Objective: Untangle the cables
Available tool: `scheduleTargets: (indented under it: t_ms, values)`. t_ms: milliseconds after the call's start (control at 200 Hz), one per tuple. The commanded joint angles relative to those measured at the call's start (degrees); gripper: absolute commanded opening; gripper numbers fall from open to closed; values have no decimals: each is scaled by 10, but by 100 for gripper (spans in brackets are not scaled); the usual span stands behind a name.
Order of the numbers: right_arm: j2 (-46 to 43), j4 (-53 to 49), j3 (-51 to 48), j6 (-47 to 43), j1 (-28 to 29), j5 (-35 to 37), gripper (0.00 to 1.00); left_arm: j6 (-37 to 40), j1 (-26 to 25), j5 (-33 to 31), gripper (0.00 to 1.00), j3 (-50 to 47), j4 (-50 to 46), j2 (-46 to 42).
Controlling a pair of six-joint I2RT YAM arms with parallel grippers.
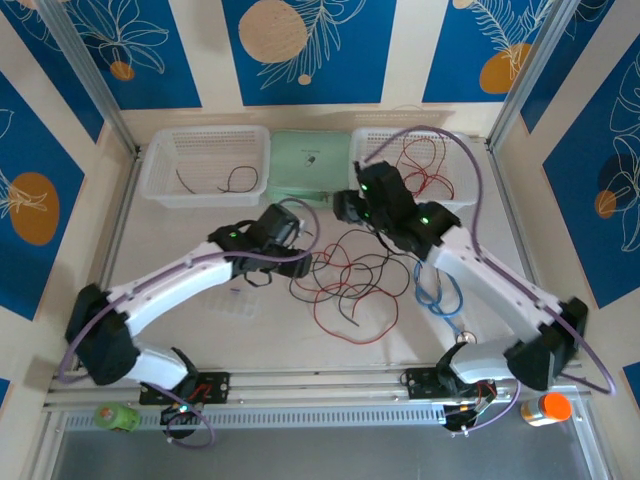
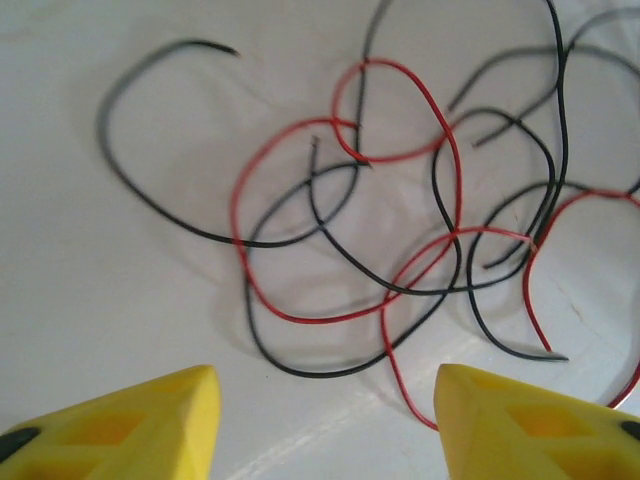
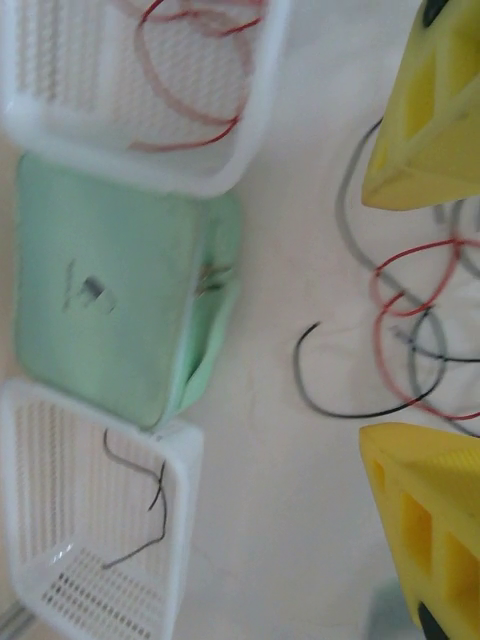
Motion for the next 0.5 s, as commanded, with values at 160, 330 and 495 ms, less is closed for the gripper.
scheduleTargets:
  t_ms: [160, 330, 495]
  values:
    - [-133, -147, -110, 117, 1, 32, 54, -48, -44, 89, 40, 32, -60, 120]
    - [-189, -150, -157, 137, -11, 30, 52, -101, -62, 118, 35, 13, -32, 168]
    - [-202, -141, -169, 135, -28, 9, 50, -136, -72, 127, 33, 20, -24, 210]
